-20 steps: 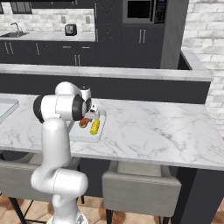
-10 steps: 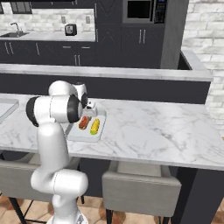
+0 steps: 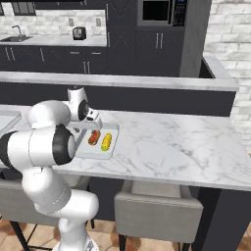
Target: Place one cooked food and one vegetable from the large plate to each tupperware container.
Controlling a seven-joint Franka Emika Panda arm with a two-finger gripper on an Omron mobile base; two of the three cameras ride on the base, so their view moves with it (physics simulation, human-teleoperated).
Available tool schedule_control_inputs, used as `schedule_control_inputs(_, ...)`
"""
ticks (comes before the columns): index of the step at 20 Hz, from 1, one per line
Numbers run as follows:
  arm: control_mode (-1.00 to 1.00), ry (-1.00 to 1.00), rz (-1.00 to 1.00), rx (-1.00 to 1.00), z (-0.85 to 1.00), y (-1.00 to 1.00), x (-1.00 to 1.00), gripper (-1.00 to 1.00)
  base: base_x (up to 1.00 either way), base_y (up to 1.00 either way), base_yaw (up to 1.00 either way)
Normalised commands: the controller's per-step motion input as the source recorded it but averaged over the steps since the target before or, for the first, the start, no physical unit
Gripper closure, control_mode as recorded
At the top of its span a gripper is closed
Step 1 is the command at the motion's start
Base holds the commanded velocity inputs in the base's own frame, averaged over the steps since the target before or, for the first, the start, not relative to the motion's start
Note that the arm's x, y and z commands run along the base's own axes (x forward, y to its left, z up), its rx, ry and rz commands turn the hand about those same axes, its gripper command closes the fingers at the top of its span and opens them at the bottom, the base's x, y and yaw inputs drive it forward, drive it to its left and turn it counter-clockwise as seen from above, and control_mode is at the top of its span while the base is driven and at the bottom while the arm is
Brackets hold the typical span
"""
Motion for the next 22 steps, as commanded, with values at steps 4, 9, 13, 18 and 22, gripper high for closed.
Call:
schedule_control_inputs(4,-1.00,0.00,0.00,0.00,0.47,0.28,-1.00,-1.00,0.00,0.00,0.00)
schedule_control_inputs(9,-1.00,-0.02,-0.01,0.00,0.26,0.24,-1.00,-1.00,0.00,0.00,0.00)
schedule_control_inputs(13,-1.00,0.00,-0.03,-0.02,0.15,0.15,-1.00,-1.00,0.00,0.00,0.00)
schedule_control_inputs(18,-1.00,0.00,-0.02,-0.12,0.13,0.33,-0.95,-1.00,0.00,0.00,0.00)
schedule_control_inputs(22,-1.00,0.00,-0.03,-0.24,0.07,0.68,-0.74,-1.00,0.00,0.00,0.00)
